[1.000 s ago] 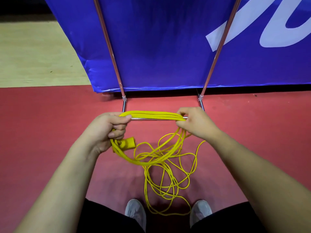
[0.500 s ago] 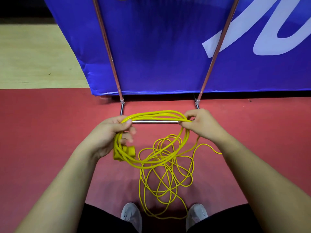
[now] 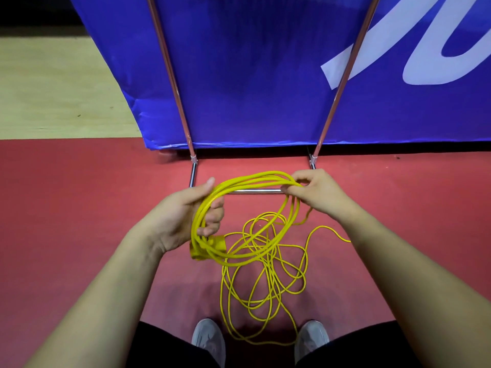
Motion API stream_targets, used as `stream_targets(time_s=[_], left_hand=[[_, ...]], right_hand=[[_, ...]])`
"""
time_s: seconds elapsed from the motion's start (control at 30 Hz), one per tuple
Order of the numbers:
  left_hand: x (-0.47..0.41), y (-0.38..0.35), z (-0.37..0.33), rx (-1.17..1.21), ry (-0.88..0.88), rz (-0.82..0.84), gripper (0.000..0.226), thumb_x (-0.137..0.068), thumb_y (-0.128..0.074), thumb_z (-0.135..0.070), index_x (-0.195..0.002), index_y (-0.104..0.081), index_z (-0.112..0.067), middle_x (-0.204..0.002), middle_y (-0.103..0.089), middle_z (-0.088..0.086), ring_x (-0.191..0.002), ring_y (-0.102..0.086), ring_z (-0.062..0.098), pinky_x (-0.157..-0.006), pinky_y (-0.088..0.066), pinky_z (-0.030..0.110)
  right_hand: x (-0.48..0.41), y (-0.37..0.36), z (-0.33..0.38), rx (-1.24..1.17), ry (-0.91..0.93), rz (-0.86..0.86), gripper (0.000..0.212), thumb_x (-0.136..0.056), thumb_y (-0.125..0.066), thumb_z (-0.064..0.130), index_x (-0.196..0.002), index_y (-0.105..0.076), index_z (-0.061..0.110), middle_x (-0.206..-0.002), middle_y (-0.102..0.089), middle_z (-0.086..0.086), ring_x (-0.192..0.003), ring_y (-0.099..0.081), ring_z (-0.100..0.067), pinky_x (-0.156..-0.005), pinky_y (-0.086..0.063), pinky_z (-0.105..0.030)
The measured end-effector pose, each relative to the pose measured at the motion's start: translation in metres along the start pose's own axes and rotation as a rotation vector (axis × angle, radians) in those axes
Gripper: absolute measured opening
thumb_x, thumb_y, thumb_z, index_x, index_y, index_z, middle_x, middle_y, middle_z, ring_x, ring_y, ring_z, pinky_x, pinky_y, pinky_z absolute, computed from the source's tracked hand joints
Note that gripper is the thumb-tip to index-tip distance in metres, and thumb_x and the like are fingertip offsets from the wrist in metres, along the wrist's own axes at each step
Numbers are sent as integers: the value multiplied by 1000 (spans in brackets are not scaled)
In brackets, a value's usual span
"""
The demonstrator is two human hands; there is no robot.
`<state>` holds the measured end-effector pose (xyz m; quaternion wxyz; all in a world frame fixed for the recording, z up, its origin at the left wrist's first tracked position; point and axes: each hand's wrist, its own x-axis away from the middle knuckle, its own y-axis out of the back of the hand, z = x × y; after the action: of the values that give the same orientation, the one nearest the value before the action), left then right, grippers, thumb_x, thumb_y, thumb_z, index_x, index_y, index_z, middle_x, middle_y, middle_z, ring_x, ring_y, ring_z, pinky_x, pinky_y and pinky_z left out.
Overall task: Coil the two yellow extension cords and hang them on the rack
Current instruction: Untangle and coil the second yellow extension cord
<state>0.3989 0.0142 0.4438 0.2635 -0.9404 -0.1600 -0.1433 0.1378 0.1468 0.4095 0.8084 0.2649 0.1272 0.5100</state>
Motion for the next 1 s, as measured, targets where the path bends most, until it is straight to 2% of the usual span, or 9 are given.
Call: stream_targets(time_s=[0.17, 0.27, 0.4, 0.5, 0.57, 0.67, 0.77, 0.87, 1.0], left_hand=[[0, 1, -6, 147, -110, -140, 35, -94, -43, -38, -69, -51, -14, -46, -25, -10, -29, -21, 3, -42, -10, 24], [2, 8, -13, 310, -215, -212, 37, -95, -39, -40, -66, -47, -18, -46, -23, -11, -29, -15, 4, -40, -9, 22], [10, 19, -20, 293, -302, -273, 37, -96, -39, -41, -67, -46, -19, -47, -21, -11, -33, -12, 6, -42, -9, 23], [9, 24, -14, 118, -292, -359, 35, -98, -39, -40, -71, -46, -19, -48, -26, -10, -33, -20, 6, -44, -9, 25], [6, 24, -11, 36, -279, -409, 34, -98, -39, -40, -73, -46, -19, -50, -26, -8, -36, -22, 8, -44, -12, 26], [3, 21, -9, -44, -250, -453, 34, -99, -39, -41, -75, -45, -17, -54, -32, -3, -38, -28, 12, -41, -20, 24], [3, 14, -8, -125, -219, -456, 34, -99, -41, -39, -77, -45, -13, -56, -38, 3, -41, -36, 17, -41, -28, 24], [-1, 0, 0, -143, -148, -434, 33, -98, -42, -37, -79, -45, -11, -58, -58, 11, -48, -60, 25, -49, -46, 28], [-8, -25, 13, -177, -44, -297, 30, -94, -44, -37, -82, -44, -9, -84, -69, 30, -69, -71, 34, -61, -57, 33]], right_hand=[[-4, -4, -5, -146, 26, 31, 13, -77, -80, 22, -86, -72, 19, -67, -64, 4, -52, -48, -10, -50, -40, -23], [-10, -4, -32, 105, 19, 111, 18, -82, -75, 24, -76, -66, 10, -68, -61, -6, -63, -50, -13, -63, -45, -33], [-1, -11, -80, 316, -311, 307, 17, -91, -65, 21, -77, -64, 10, -69, -63, -5, -68, -53, -16, -64, -43, -30], [4, -17, -89, -117, -402, 175, 13, -94, -61, 12, -83, -55, 10, -66, -63, -15, -67, -65, -25, -71, -55, -39], [0, -16, -70, -373, -369, 3, 15, -95, -60, 13, -85, -48, 13, -60, -51, -10, -50, -57, -20, -49, -49, -27], [-8, -10, -33, -140, -141, -97, 17, -93, -63, 20, -79, -56, 15, -52, -46, 1, -41, -36, -10, -44, -30, -22], [2, 4, 10, 258, 35, 269, 15, -87, -70, 20, -72, -69, 18, -46, -52, 11, -43, -43, 0, -48, -34, -16], [26, 2, 49, 196, 7, 766, 20, -90, -68, 24, -70, -68, 21, -49, -49, 7, -45, -38, -8, -46, -32, -21], [31, -15, 66, -166, 52, 677, 22, -93, -62, 22, -80, -65, 4, -51, -43, 2, -45, -31, -11, -44, -25, -22]])
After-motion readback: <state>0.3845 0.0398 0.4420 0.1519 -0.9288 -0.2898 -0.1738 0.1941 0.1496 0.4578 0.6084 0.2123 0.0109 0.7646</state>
